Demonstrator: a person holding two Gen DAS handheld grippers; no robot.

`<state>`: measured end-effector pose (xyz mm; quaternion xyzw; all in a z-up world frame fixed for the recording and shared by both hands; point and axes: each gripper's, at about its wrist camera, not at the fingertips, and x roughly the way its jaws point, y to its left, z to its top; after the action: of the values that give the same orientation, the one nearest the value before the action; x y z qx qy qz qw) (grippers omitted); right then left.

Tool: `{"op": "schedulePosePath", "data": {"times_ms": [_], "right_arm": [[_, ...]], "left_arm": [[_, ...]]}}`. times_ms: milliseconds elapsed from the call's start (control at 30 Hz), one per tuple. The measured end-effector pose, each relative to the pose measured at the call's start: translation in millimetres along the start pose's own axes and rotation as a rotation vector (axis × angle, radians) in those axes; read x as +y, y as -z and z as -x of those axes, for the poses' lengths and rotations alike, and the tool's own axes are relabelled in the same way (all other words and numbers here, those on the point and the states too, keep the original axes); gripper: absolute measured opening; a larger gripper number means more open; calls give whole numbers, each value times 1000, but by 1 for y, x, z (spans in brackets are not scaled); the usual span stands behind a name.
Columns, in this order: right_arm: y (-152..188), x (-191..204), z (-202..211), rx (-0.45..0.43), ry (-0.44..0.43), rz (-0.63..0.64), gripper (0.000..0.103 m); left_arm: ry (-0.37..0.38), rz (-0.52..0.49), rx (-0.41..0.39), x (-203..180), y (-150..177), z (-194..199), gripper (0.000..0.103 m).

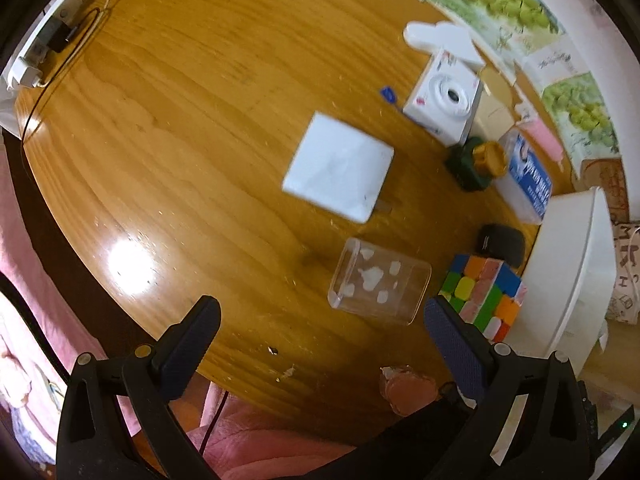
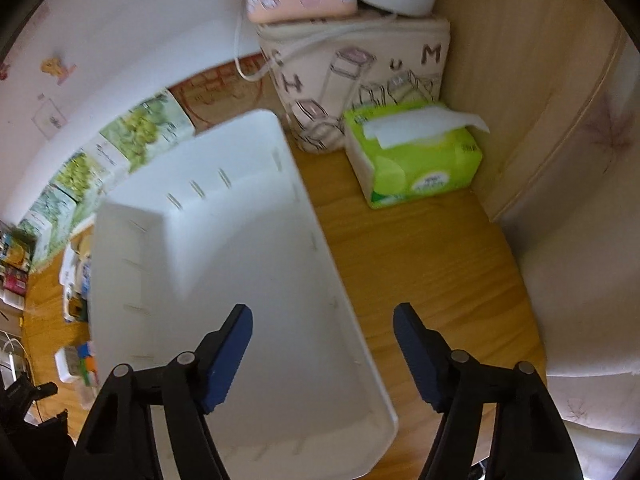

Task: Organize rigid objects
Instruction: 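Close the right gripper on the white tray rim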

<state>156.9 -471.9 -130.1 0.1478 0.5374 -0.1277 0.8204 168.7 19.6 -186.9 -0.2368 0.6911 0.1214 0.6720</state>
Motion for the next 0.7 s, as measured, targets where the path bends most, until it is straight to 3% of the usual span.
{"op": "schedulePosePath", "data": {"times_ms": [233, 300, 367, 700], "right_arm": [[6, -23, -31, 111, -25, -52, 42], [8, -26, -40, 141, -25, -49, 23], [10, -29, -47, 169, -48, -51, 14], [13, -19, -50, 179, -132, 52, 6]], "left_arm": [[-37, -22, 42, -21, 2, -15, 101], [-48, -27, 57, -26, 2, -20, 101], [-57, -31, 72, -31, 2, -25, 101], [-96, -30, 89, -38, -2, -41, 101]]}}
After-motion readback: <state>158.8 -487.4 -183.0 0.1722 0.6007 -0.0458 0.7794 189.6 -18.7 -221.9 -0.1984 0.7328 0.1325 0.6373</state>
